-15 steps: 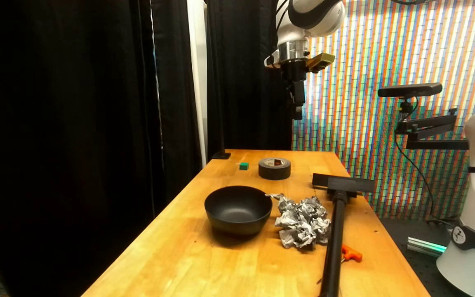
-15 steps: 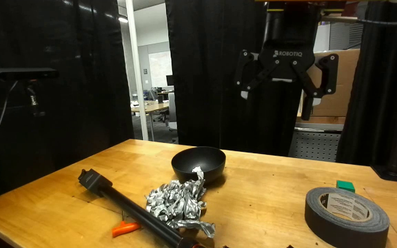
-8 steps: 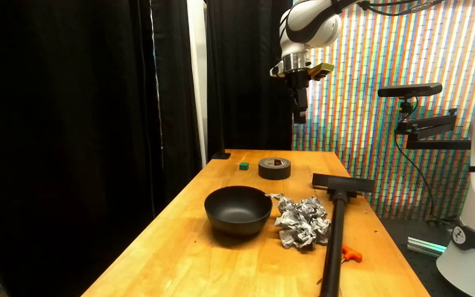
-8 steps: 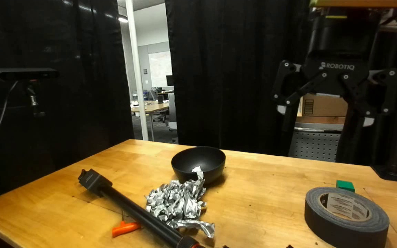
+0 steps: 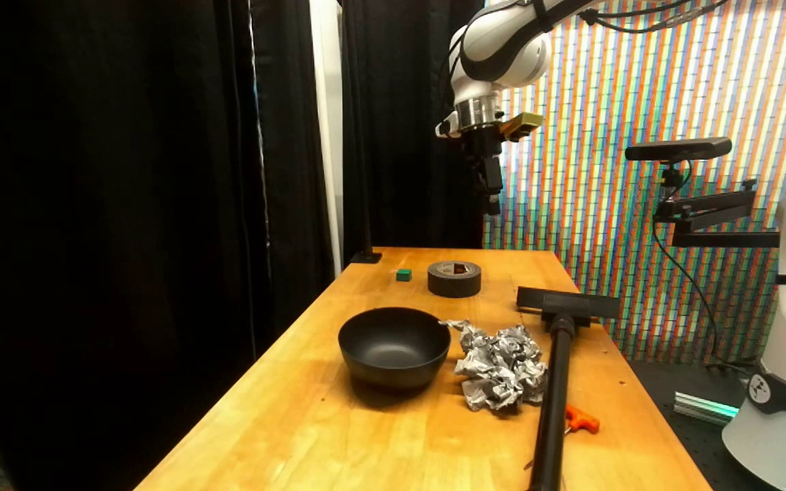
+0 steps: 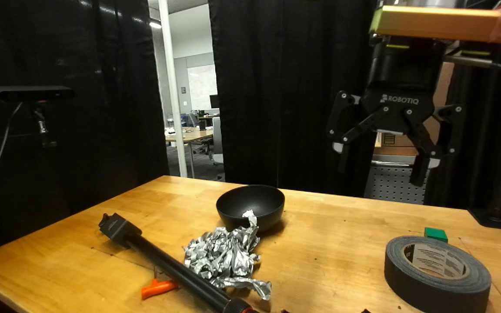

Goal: Pick up the tape and green block from the table and put them in the black bowl.

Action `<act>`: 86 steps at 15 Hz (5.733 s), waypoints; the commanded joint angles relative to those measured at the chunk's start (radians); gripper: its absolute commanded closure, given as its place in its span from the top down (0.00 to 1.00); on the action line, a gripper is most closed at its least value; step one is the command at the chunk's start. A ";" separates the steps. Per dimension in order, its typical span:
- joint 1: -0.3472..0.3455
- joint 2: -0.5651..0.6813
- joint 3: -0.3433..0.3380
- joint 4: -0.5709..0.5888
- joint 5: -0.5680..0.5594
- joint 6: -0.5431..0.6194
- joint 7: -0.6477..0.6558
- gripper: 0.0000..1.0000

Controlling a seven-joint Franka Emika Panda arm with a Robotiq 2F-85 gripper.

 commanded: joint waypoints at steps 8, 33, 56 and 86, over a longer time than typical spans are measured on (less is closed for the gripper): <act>0.005 0.237 0.093 0.237 0.096 -0.058 -0.004 1.00; -0.110 0.395 0.139 0.353 0.171 -0.140 0.099 1.00; -0.230 0.484 0.116 0.400 0.286 -0.134 0.149 1.00; -0.198 0.642 0.136 0.531 0.213 -0.186 0.336 1.00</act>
